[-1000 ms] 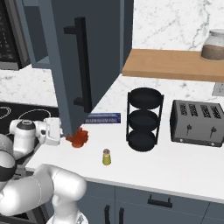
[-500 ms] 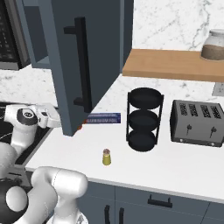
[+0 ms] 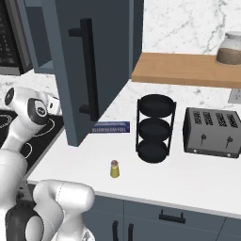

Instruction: Put the shaker and condiment bottle from the counter next to their counterparts in the cabinet.

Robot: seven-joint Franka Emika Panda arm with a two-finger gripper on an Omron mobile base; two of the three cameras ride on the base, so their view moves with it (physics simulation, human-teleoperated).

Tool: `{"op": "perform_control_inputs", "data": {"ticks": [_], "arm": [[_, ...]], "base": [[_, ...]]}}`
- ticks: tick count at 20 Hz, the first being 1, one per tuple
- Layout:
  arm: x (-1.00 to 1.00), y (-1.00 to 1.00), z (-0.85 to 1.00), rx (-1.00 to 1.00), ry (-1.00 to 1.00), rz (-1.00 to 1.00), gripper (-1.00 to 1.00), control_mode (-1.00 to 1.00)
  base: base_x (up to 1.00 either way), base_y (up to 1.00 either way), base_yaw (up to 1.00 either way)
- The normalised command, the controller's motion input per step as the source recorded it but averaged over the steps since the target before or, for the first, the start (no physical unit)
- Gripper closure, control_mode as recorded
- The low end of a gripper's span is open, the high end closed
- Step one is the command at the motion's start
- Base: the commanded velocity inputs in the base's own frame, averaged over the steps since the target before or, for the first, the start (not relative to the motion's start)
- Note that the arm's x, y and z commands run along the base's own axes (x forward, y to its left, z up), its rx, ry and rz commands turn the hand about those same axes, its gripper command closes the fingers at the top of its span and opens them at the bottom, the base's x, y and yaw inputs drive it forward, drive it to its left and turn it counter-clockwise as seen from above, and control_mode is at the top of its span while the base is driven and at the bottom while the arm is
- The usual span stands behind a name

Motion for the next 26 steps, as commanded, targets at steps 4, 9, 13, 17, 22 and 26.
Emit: {"op": "perform_control_inputs", "data": {"ticks": [4, 9, 13, 17, 22, 26], "arm": [[-0.05, 0.61, 0.16, -0.22, -0.02, 0.18, 1.0, -1.0], [0.0, 0.14, 0.55, -0.13, -0.03, 0.15, 1.0, -1.0], [0.0, 0.0, 0.86, -0.01, -0.04, 0.1, 1.0, -1.0], [-0.06, 0.0, 0.75, 0.0, -0.11, 0.1, 1.0, -1.0], [-0.05, -0.03, 0.65, 0.02, -0.11, 0.03, 1.0, -1.0], [-0.19, 0.0, 0.85, 0.0, -0.25, 0.01, 1.0, -1.0]], "base": [[0.0, 0.0, 0.0], [0.0, 0.0, 0.0], [0.0, 0.0, 0.0], [0.0, 0.0, 0.0], [0.0, 0.0, 0.0], [0.0, 0.0, 0.0]]}}
